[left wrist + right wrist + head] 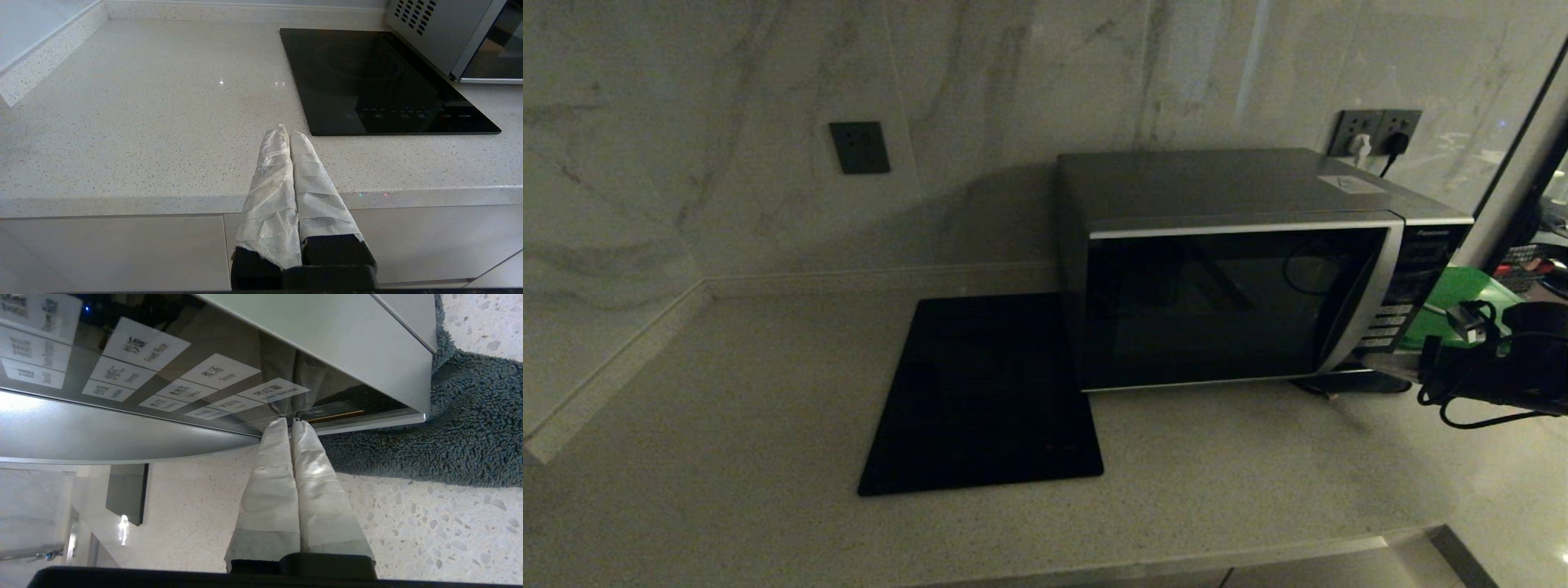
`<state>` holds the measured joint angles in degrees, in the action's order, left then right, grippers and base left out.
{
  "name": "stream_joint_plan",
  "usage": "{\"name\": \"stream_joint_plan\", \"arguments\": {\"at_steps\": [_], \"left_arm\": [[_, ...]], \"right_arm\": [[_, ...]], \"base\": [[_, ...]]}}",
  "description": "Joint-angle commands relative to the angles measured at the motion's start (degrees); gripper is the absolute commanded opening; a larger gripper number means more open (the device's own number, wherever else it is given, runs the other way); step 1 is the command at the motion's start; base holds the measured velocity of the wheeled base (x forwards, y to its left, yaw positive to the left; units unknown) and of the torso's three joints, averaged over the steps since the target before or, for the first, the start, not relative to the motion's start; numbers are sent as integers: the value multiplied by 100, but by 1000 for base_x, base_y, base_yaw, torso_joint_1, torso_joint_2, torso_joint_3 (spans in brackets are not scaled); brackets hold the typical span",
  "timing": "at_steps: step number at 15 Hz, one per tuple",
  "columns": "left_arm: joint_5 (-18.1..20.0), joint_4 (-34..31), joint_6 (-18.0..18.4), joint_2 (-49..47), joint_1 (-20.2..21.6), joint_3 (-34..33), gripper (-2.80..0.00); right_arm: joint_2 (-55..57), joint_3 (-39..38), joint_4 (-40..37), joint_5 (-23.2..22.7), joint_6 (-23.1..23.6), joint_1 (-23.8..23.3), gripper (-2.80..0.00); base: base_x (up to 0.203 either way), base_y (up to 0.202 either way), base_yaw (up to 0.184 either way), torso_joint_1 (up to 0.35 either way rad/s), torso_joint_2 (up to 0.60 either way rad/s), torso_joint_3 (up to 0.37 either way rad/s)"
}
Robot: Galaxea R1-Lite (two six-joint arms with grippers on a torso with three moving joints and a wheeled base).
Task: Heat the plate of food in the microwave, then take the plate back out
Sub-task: Open the microwave oven
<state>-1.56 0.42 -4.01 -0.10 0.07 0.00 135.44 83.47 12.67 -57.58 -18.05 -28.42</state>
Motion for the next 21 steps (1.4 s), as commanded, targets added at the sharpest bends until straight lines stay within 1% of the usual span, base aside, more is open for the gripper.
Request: {"name": "stream_joint_plan", "arguments": {"at_steps": [1, 18, 21], "left_arm": [[-11, 2, -3, 1, 1, 0, -280], [-2, 2, -3, 1, 1, 0, -280], [-2, 2, -3, 1, 1, 0, -280]], "right_arm": [[53, 79, 34, -17, -14, 20, -280], [176, 298, 52, 133, -17, -15, -280], [260, 436, 60, 358, -93, -24, -280]], "base": [[0, 0, 0, 0, 0, 0], [0, 0, 0, 0, 0, 0], [0, 0, 0, 0, 0, 0]]}}
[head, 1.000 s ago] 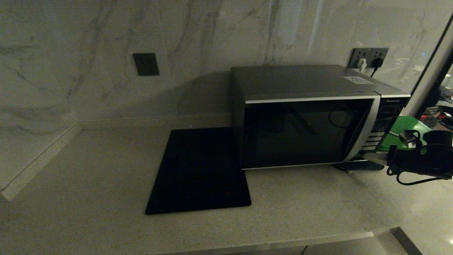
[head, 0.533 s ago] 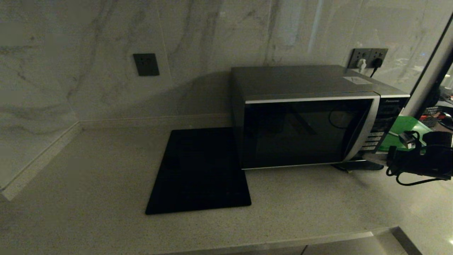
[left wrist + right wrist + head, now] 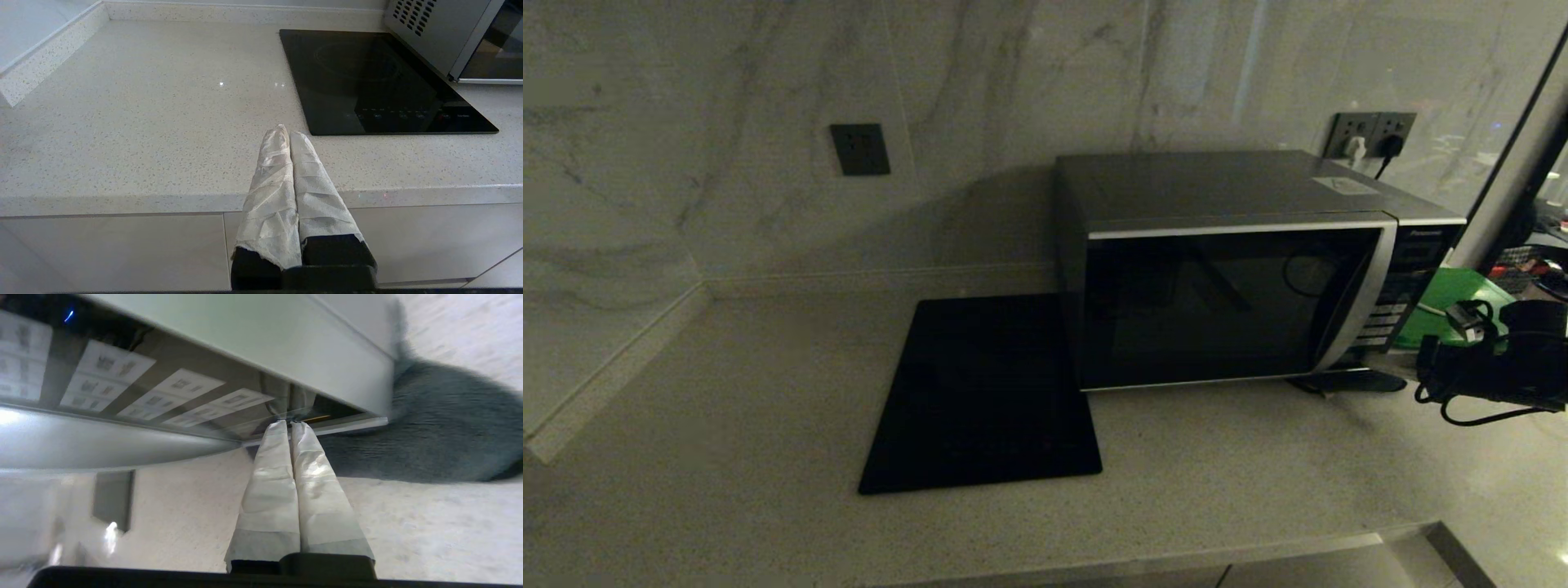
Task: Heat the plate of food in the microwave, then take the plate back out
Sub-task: Open the microwave oven
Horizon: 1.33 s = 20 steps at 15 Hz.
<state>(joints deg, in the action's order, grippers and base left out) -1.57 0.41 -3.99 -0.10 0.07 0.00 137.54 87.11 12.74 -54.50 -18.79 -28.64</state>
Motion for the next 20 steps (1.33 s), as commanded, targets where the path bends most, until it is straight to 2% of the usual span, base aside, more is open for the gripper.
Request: {"name": "stream_joint_plan", "arguments": {"at_steps": [1, 7, 11, 15, 17, 20], "left_arm": [[-4, 2, -6, 1, 1, 0, -280], [-2, 2, -6, 1, 1, 0, -280], [-2, 2, -6, 1, 1, 0, -280], [-2, 2, -6, 1, 1, 0, -280], [-2, 2, -6, 1, 1, 0, -280], [-2, 2, -6, 1, 1, 0, -280]], "right_arm": [[78, 110, 55, 62, -21, -2, -280], [-297, -335, 139, 51, -155, -53, -280], [-1381, -1173, 159, 15, -151, -266, -280], [-3085, -2248, 157, 38, -121, -649, -280], [-4111, -2846, 137, 425, -106, -819, -280], [-5718, -3781, 16, 1962, 28, -911, -280]], "base": [[0, 0, 0, 0, 0, 0], [0, 0, 0, 0, 0, 0], [0, 0, 0, 0, 0, 0], [0, 0, 0, 0, 0, 0], [0, 0, 0, 0, 0, 0], [0, 0, 0, 0, 0, 0]]}}
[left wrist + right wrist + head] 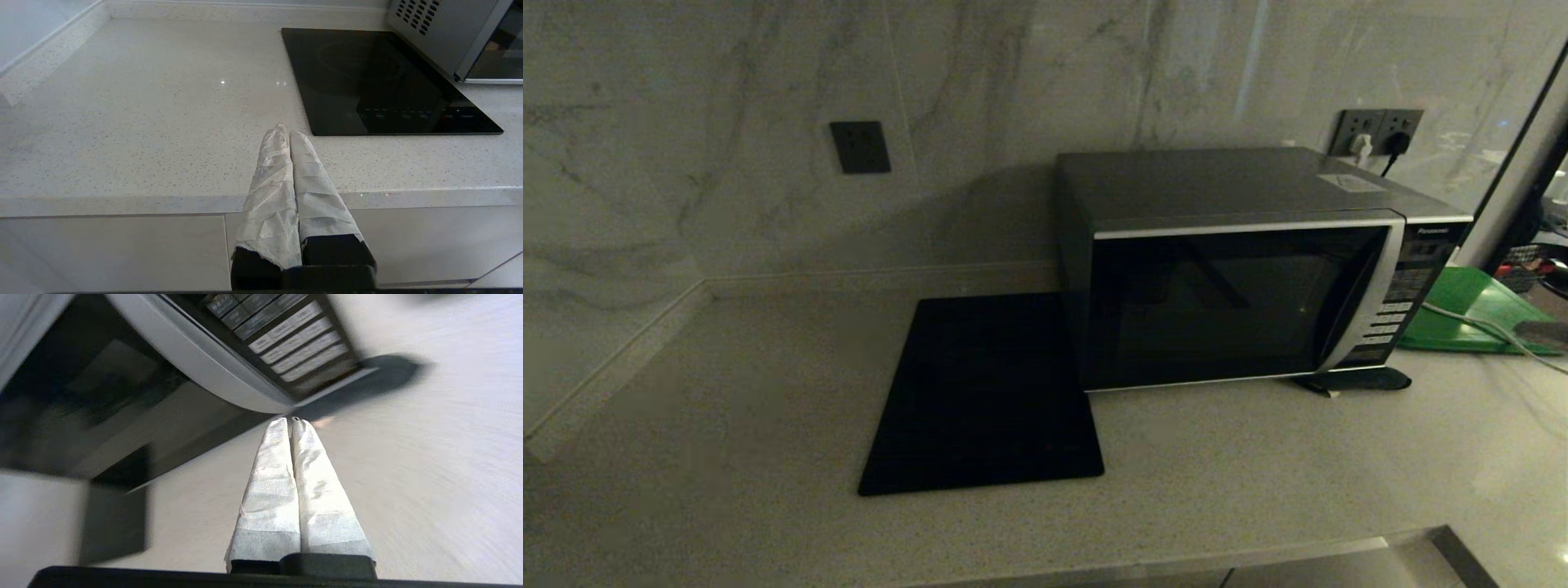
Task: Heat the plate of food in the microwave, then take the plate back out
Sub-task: Open the microwave oven
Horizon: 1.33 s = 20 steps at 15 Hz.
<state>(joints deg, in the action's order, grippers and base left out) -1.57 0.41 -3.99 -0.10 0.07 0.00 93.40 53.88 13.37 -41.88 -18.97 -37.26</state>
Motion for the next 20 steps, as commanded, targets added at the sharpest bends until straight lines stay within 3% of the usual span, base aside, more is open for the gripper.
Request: {"name": "stream_joint_plan", "arguments": {"at_steps": [1, 4, 5, 7, 10, 12, 15, 20], "left_arm": [[-10, 2, -6, 1, 1, 0, -280], [-1, 2, -6, 1, 1, 0, -280], [-8, 2, -6, 1, 1, 0, -280], [-9, 2, -6, 1, 1, 0, -280], [-4, 2, -6, 1, 1, 0, -280], [-1, 2, -6, 1, 1, 0, -280], [-10, 2, -6, 1, 1, 0, -280], [-2, 2, -6, 1, 1, 0, -280]], "right_arm": [[-1826, -775, -162, 1247, 211, -58, -280], [-3311, -1870, -496, 3021, 794, 230, -280], [-3761, -2184, -553, 3744, 911, 627, -280], [-4590, -2656, -607, 4734, 1078, 1482, -280], [-5628, -3149, -649, 5616, 1211, 2904, -280], [-6379, -3319, -700, 6004, 1261, 3586, -280], [-7391, -3544, -825, 6187, 1319, 4051, -280], [-8171, -4522, -859, 6019, 1166, 3974, -280]], "base": [[0, 0, 0, 0, 0, 0], [0, 0, 0, 0, 0, 0], [0, 0, 0, 0, 0, 0], [0, 0, 0, 0, 0, 0], [0, 0, 0, 0, 0, 0], [0, 0, 0, 0, 0, 0], [0, 0, 0, 0, 0, 0], [0, 0, 0, 0, 0, 0]]}}
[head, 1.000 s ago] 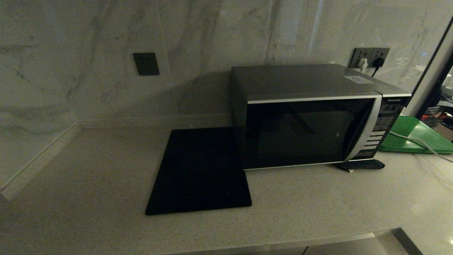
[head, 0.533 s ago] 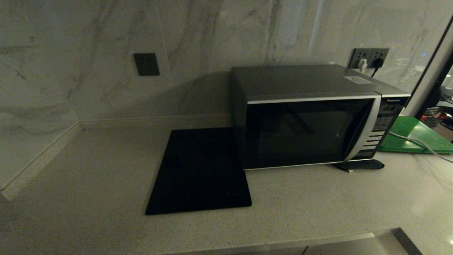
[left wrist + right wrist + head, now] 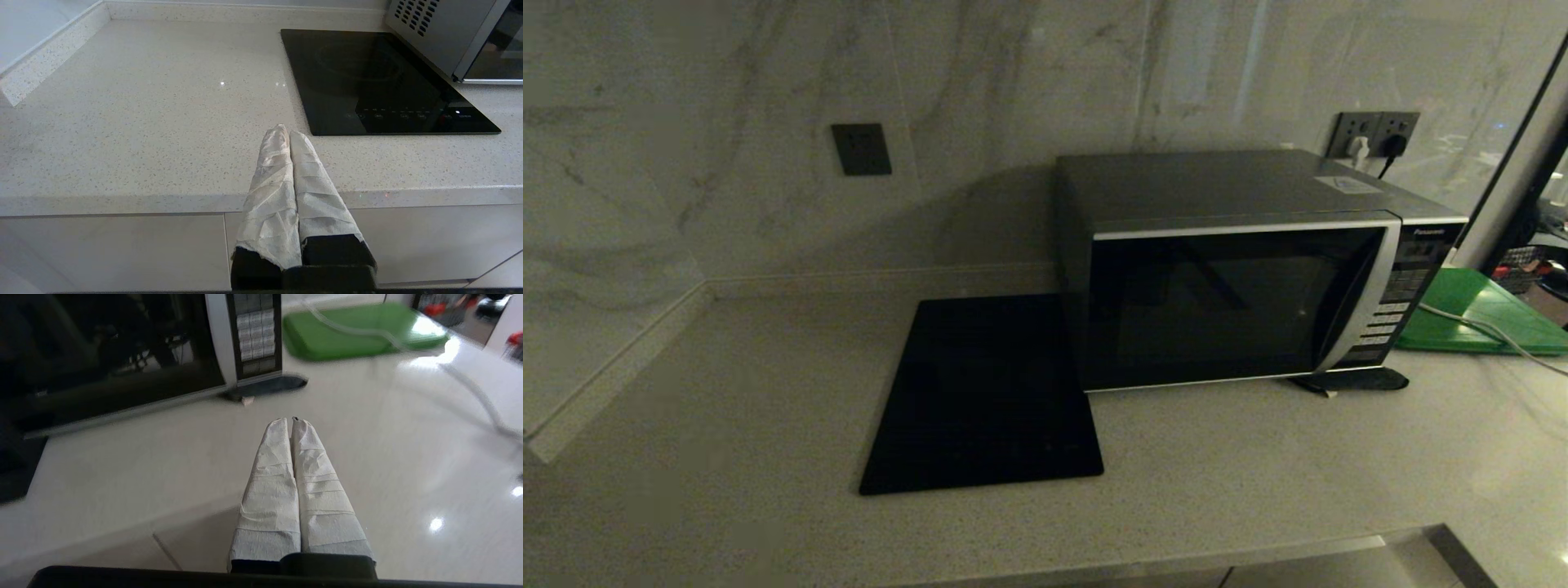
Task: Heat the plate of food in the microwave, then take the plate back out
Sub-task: Open the microwave oven
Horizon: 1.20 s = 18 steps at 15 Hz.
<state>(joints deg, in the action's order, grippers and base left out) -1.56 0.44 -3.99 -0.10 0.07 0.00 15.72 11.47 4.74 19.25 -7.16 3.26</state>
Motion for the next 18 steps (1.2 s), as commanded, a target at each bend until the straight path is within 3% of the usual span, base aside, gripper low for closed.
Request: {"name": "stream_joint_plan", "arguments": {"at_steps": [1, 4, 8, 18], "left_arm": [[-6, 0, -6, 1, 1, 0, -280], [-2, 0, -6, 1, 1, 0, -280], [-7, 0, -6, 1, 1, 0, -280], [-2, 0, -6, 1, 1, 0, -280]], "right_arm": [[-634, -419, -9, -254, -21, -147, -280], [-1504, -862, -197, -758, -27, -258, -280], [-1572, -1132, -400, -1594, -57, -282, -280], [-1572, -1156, -477, -1706, 24, -282, -280]], "base": [[0, 0, 0, 0, 0, 0], [0, 0, 0, 0, 0, 0], [0, 0, 0, 0, 0, 0], [0, 0, 0, 0, 0, 0]]}}
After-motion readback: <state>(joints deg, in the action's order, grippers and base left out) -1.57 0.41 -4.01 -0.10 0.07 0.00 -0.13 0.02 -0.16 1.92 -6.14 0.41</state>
